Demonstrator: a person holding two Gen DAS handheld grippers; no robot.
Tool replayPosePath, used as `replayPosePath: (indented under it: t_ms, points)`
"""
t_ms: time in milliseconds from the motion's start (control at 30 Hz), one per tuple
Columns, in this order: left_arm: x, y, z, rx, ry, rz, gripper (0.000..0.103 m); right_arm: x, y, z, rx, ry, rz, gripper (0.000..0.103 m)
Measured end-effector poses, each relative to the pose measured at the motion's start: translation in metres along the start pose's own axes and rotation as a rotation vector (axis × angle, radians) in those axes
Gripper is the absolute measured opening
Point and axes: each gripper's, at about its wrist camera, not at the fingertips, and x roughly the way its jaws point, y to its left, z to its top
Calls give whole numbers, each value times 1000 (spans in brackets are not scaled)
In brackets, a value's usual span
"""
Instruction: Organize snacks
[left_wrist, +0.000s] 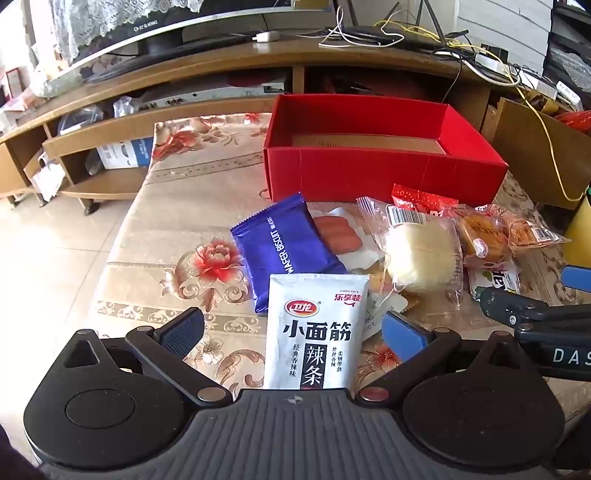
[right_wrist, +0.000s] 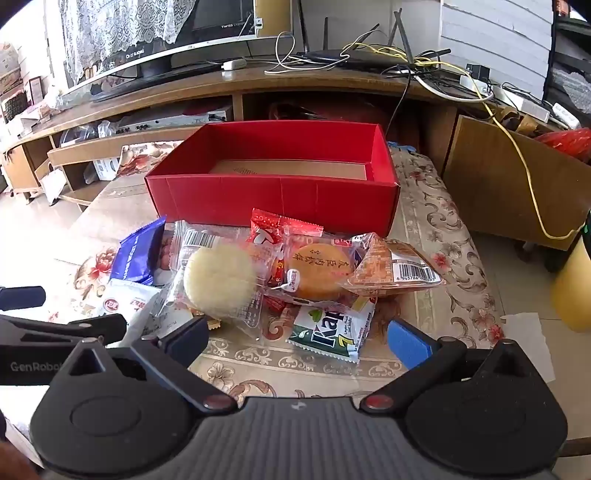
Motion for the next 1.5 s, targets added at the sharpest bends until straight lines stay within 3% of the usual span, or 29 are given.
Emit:
replayPosePath:
  t_ms: [1500]
  points:
    - [11,-3,-7,21,96,4,101,11,2,-6,-12,78,10,99]
